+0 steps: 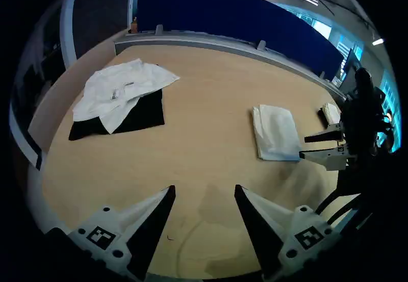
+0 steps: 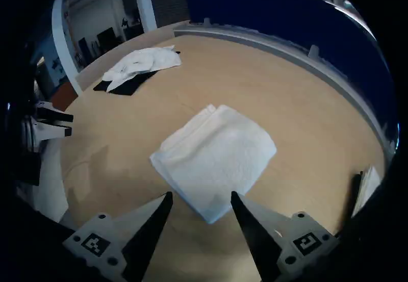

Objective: Fold towel

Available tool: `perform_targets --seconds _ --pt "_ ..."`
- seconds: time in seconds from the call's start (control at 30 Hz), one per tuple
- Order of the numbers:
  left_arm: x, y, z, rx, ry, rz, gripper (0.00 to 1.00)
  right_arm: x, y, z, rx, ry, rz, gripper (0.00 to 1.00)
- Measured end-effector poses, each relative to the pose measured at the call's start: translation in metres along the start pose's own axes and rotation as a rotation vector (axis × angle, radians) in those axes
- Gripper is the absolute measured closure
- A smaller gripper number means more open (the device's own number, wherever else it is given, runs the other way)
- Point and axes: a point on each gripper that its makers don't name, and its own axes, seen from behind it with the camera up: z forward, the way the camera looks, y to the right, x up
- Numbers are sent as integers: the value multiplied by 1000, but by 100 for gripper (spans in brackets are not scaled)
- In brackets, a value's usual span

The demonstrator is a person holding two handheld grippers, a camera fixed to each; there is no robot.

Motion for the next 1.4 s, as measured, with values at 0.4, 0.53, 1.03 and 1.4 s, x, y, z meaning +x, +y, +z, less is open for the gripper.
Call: perform_targets --seconds 0.4,0.53,1.03,1.4 --pt "1 1 0 -3 1 -1 14 -13 5 -1 -33 -10 31 1" --pt "0 2 0 -3 1 -1 15 -20 5 1 -34 -22 36 1" --pt "0 3 2 -7 1 -1 15 -45 8 7 -67 -65 57 29" --pt "1 2 1 -11 3 -2 15 -53 3 10 -56 -80 65 42"
